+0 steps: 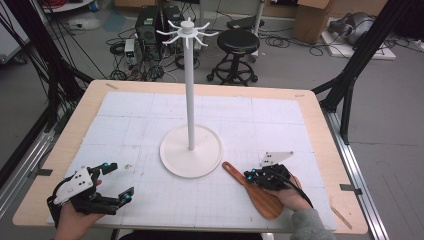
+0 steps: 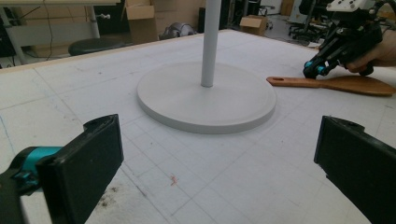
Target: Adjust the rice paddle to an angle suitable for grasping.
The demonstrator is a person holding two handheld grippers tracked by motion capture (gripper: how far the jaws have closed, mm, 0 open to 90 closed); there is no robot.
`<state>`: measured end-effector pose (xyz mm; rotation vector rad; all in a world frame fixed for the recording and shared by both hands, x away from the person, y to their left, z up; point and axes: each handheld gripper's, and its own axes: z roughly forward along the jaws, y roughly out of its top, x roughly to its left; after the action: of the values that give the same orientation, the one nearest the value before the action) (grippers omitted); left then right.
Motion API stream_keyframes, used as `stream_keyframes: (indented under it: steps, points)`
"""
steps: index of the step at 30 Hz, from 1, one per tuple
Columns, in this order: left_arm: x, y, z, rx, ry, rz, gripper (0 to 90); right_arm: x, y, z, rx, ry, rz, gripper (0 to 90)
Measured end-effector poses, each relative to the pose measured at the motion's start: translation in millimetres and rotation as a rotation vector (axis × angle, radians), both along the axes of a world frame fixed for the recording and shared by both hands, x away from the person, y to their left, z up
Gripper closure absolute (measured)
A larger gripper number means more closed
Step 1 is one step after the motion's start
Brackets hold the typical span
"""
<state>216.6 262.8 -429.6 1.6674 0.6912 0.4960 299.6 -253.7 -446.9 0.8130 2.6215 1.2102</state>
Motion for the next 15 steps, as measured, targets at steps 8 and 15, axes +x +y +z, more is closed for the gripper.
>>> stream_keyframes:
  steps: [8,15]
  points:
    - [-1.2,1.0,-0.1,0.003,0.001,0.003,1.8,-1.4,7.1,0.7,-0.011,-0.008,0.058,89.5]
    - [-1.6,1.1,-0.3,-0.001,0.002,0.004,1.8,-4.4,16.9,2.8,-0.042,-0.022,0.117,89.5]
